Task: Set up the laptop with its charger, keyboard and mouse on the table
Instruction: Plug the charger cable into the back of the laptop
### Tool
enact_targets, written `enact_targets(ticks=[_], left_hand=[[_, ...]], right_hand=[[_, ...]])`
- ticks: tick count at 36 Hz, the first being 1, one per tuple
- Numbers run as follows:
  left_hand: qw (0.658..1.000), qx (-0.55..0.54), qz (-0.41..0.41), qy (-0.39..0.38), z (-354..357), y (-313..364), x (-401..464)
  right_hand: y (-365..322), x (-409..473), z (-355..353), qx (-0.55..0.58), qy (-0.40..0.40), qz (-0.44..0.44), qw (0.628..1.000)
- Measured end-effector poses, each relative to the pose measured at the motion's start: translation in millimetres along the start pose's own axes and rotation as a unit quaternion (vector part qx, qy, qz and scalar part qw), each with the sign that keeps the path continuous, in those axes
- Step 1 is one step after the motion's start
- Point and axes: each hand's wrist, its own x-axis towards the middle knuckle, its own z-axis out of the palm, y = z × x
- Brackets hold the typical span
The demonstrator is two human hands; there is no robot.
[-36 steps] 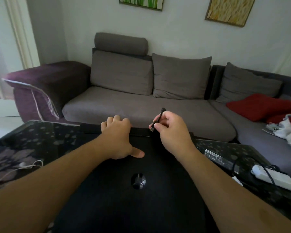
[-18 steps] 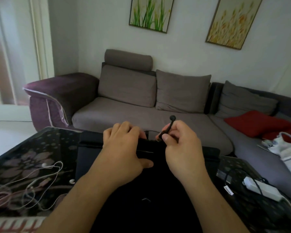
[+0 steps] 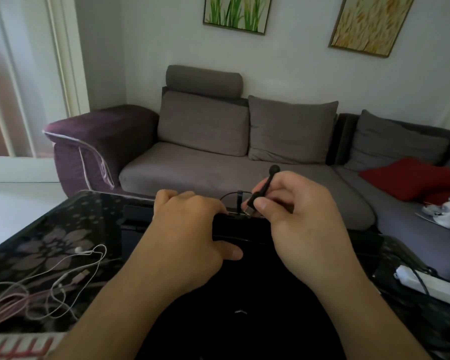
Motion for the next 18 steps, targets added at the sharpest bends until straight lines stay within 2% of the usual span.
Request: enact_targets(ticks=[7, 18], left_hand=[[1.000, -0.005, 0.000, -0.012, -2, 5, 4], [1.000, -0.014, -0.002, -0.003, -2, 2, 5]], right_hand=[[-4, 9, 16, 0.013, -0.025, -0.015, 0.999], [2, 13, 17, -0.045, -0.027, -0.010, 0.999]])
